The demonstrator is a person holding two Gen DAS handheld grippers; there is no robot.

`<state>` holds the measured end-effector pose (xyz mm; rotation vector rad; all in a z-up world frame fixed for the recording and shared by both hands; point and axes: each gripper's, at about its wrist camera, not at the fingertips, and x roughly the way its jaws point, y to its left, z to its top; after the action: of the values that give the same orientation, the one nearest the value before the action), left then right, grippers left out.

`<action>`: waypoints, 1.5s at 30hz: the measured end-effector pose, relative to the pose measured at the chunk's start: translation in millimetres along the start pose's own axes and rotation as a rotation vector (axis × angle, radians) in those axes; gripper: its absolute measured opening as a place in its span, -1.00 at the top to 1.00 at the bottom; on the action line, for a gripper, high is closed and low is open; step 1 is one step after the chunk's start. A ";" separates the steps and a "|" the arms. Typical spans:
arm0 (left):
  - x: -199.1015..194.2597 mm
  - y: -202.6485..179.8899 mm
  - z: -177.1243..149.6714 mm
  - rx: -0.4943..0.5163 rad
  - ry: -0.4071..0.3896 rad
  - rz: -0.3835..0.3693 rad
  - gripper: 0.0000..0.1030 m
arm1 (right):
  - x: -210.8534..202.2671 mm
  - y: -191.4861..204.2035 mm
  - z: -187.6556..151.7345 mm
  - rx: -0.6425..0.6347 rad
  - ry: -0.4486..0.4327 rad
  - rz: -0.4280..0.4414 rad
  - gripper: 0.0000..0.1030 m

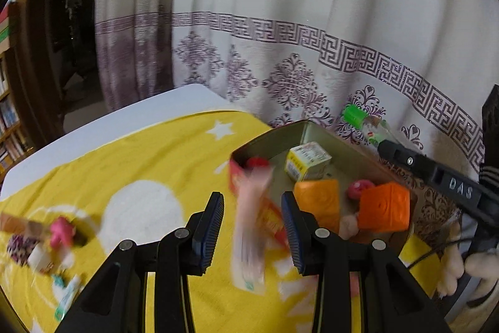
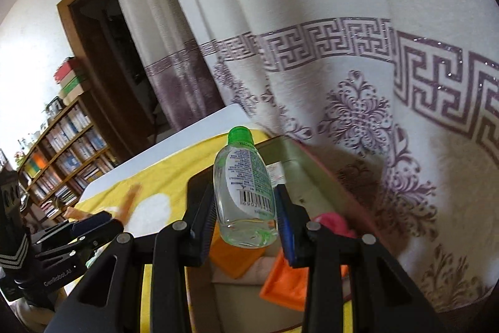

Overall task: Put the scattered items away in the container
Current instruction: 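Release the bottle into the tin with the right tool while the left tool lowers the packet, then open the left tool to drop the pink-and-white packet into the tin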

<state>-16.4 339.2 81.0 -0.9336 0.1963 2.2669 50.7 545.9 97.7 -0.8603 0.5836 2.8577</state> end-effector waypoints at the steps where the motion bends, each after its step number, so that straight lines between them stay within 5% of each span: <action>1: 7.0 -4.1 5.0 0.003 0.004 -0.005 0.22 | 2.3 -1.3 1.0 -0.001 0.001 -0.007 0.25; 10: 48.6 -4.0 18.9 -0.030 0.067 -0.044 0.22 | 23.3 -4.9 6.1 -0.045 0.031 -0.075 0.24; 19: 62.5 33.1 -19.9 -0.116 0.185 0.045 0.22 | 33.5 -7.3 0.5 -0.035 0.053 -0.077 0.22; 26: 96.4 33.6 -41.0 -0.149 0.282 0.102 0.14 | 28.0 4.8 -9.3 -0.058 0.039 -0.045 0.01; 32: 108.2 28.8 -43.1 -0.126 0.265 0.156 0.13 | 23.1 9.0 -13.9 -0.082 0.022 -0.036 0.00; 35: 106.7 31.8 -42.1 -0.139 0.250 0.141 0.33 | 21.5 6.1 -14.8 -0.073 0.018 -0.034 0.00; 45: 70.3 38.3 -24.9 -0.203 0.146 0.118 0.34 | 10.0 -1.7 -12.4 -0.052 -0.031 -0.043 0.00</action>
<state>-63.0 337.8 11.4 -1.2243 0.0875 2.3597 49.1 542.5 82.2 -0.8234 0.4829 2.8540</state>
